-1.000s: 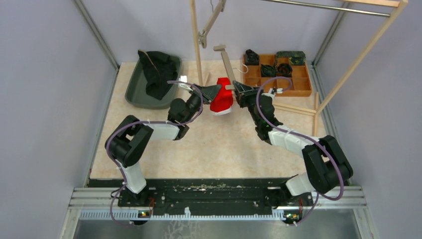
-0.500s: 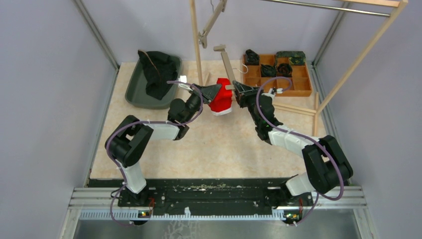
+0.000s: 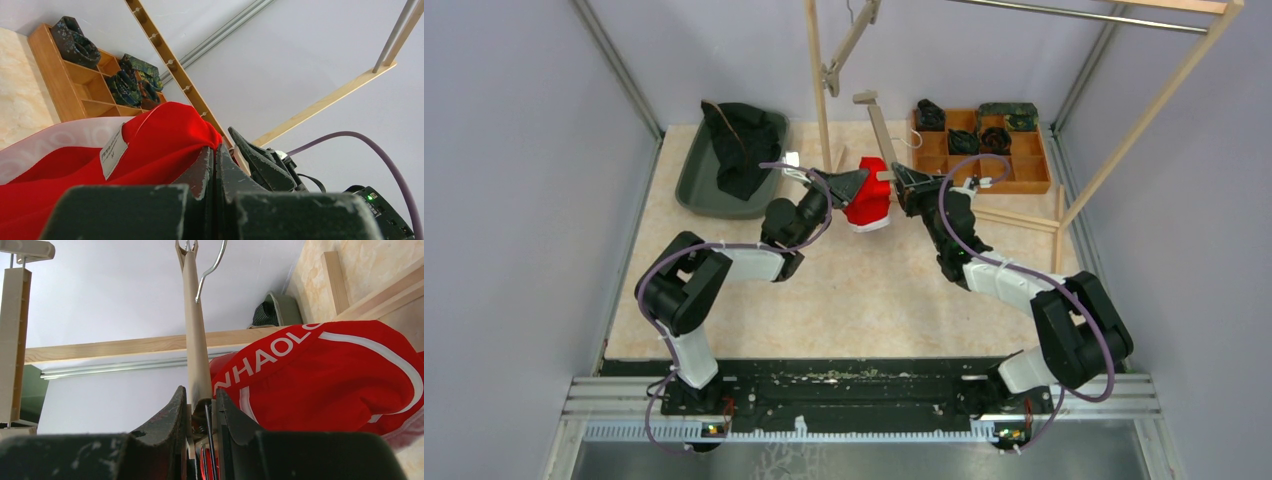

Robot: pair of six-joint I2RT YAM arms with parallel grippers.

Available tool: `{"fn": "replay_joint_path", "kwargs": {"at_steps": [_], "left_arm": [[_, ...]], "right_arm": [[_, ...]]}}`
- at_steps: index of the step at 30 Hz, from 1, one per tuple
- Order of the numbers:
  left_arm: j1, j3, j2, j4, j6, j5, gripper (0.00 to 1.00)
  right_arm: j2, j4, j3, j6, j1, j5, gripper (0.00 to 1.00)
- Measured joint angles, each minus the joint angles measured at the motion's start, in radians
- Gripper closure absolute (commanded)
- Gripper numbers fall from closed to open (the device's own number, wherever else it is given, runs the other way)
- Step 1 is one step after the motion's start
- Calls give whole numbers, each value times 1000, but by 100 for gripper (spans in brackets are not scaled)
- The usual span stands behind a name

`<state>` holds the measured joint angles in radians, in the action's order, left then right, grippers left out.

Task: Clip the underwear to the hanger
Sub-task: Clamp the underwear onto the hanger.

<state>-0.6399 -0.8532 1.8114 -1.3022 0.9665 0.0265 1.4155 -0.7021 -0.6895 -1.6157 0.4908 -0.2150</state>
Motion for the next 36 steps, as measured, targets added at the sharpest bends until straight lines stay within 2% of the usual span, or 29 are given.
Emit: {"fn": "replay_joint_path", "kwargs": {"at_steps": [36], "left_arm": [[-5,11,0,-4,-4,0,100]], "right_arm": [[14,14,-1,0,0,7,100]]}}
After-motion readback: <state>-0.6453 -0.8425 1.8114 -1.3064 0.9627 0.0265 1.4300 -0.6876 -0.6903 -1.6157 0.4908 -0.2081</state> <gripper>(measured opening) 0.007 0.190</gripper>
